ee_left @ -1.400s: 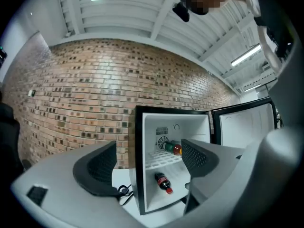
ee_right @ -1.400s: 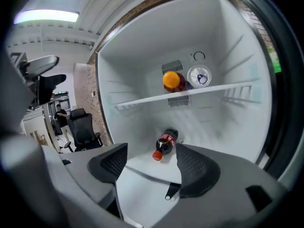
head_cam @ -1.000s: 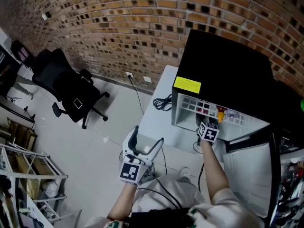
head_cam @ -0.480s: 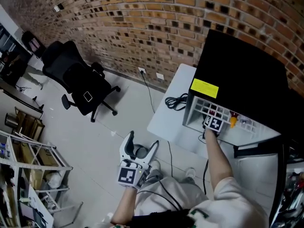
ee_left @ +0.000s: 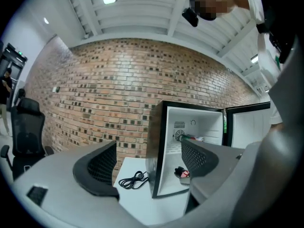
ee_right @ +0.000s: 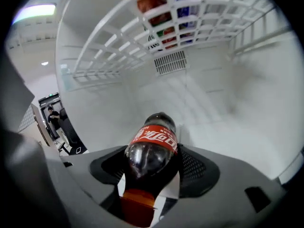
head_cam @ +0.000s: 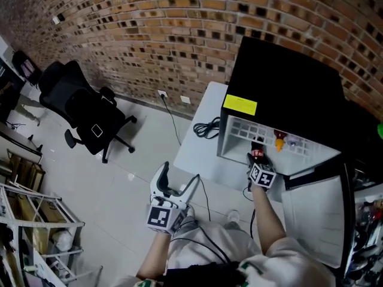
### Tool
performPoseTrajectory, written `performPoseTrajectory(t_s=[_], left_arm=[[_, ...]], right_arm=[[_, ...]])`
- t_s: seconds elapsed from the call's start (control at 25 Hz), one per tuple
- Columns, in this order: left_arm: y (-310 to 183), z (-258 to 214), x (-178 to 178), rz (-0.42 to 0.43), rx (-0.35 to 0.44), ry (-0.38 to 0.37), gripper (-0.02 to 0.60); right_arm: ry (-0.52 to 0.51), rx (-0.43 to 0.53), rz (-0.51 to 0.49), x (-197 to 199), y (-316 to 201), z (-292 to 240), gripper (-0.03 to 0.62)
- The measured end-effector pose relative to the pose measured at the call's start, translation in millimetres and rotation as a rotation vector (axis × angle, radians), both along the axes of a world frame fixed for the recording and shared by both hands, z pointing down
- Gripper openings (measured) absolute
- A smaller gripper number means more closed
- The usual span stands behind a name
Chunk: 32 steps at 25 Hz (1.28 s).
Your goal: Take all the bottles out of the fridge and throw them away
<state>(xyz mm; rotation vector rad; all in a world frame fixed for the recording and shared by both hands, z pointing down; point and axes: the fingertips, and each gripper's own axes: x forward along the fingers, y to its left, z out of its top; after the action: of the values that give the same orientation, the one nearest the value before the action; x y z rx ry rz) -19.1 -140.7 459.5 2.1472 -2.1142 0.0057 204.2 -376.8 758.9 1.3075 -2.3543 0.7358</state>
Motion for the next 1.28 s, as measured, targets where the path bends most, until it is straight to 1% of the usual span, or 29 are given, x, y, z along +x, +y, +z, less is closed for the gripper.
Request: performPoseTrajectory(t_s=[0.2, 0.28, 0.4, 0.56, 0.68, 0.8, 0.92, 1.04, 1.16, 1.28], left_arm=[[-18.2, -5.1, 32.6, 0.109, 0.029, 0.023, 0.407], [-23.5, -3.5, 44.4, 0.150, 0.035, 0.019, 0.407], [-30.1, 0.7, 58.1, 0.201, 0.048, 0.004, 0.407], [-32.7, 9.5, 62.9, 0.231, 0.074, -0.029, 0.407], [-32.5, 7.4, 62.4, 0.227, 0.086, -0.030, 0.407], [-29.0, -2.6, 58.7, 0.202, 0.095, -0.014, 0.407], [-19.8, -15.9, 47.2, 0.142, 0.111, 0.007, 0.407], [-1.2, -15.8, 22.7, 0.050, 0.117, 0.006, 0.405], [25.7, -11.7, -9.7, -0.052, 0.117, -0.003, 0.403], [65.5, -3.4, -44.4, -0.186, 0.103, -0.025, 0.403]], right_arm=[[-0.059, 0.087, -0.018, 34.1, 55.7, -42.2, 0.337], [-0.077, 0.133, -0.033, 46.0, 78.3, -70.7, 0.337], [-0.112, 0.213, -0.063, 57.8, 110.2, -126.9, 0.337], [-0.181, 0.309, -0.116, 62.3, 147.2, -196.4, 0.337], [-0.245, 0.353, -0.182, 50.9, 167.4, -235.9, 0.337], [-0.293, 0.371, -0.277, 27.1, 180.6, -256.2, 0.337], [-0.332, 0.374, -0.386, -4.5, 186.2, -265.1, 0.337], [-0.370, 0.349, -0.494, -42.0, 191.4, -261.7, 0.337], [-0.393, 0.307, -0.606, -84.6, 204.6, -253.5, 0.337], [-0.411, 0.244, -0.770, -135.3, 227.1, -243.5, 0.337]])
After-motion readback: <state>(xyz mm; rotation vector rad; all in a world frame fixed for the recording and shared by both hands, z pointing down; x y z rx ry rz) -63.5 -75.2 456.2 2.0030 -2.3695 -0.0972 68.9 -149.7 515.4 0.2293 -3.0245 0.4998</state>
